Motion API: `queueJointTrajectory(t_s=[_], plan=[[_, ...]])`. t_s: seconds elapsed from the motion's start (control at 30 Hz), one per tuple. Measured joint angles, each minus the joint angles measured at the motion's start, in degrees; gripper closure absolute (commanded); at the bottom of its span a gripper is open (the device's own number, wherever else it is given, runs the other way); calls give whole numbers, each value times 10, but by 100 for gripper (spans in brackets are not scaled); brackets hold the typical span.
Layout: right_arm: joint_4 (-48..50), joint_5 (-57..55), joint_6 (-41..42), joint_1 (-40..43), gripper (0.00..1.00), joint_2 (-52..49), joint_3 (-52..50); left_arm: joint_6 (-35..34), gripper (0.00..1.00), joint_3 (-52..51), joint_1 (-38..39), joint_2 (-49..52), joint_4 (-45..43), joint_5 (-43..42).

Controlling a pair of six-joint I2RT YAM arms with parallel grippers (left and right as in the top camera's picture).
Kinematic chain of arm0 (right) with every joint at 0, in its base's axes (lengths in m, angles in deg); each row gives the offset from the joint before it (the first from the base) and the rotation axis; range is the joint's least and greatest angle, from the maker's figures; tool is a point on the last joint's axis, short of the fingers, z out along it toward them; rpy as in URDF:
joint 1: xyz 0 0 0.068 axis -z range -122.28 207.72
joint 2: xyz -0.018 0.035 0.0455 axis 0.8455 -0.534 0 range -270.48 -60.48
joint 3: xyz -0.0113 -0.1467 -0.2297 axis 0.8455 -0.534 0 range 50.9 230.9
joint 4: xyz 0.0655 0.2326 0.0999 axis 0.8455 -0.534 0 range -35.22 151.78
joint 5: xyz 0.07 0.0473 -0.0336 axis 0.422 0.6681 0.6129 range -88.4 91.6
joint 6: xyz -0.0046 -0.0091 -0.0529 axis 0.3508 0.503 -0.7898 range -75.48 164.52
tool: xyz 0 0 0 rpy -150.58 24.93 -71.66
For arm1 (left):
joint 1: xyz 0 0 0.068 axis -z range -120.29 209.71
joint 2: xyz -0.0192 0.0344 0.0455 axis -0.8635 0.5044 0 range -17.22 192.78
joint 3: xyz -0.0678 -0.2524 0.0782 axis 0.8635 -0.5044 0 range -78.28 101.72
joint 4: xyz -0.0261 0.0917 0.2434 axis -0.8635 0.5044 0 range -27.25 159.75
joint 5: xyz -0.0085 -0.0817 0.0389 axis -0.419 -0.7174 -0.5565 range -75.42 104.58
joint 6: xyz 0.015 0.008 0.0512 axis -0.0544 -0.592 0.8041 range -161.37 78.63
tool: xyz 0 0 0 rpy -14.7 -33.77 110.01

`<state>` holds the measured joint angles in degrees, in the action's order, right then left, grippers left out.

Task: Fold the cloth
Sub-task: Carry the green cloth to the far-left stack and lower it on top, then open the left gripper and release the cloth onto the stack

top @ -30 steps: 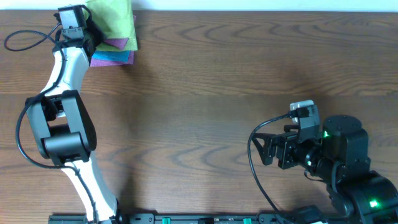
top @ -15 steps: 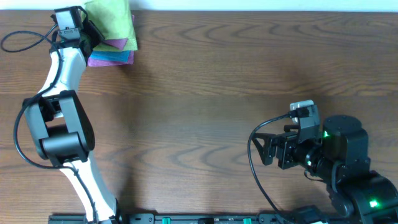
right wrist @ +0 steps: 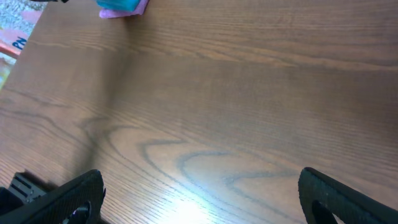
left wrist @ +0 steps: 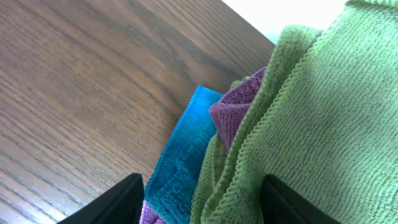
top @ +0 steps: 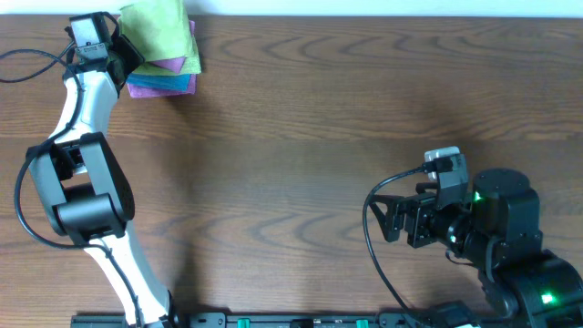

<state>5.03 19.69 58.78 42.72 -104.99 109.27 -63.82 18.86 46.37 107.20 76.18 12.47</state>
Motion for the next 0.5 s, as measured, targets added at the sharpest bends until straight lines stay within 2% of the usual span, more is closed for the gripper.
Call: queueJointTrajectory(t_s=[0.5], plan=[[0,0,0,0,1,0,0,0,41,0,0,0,12,0]])
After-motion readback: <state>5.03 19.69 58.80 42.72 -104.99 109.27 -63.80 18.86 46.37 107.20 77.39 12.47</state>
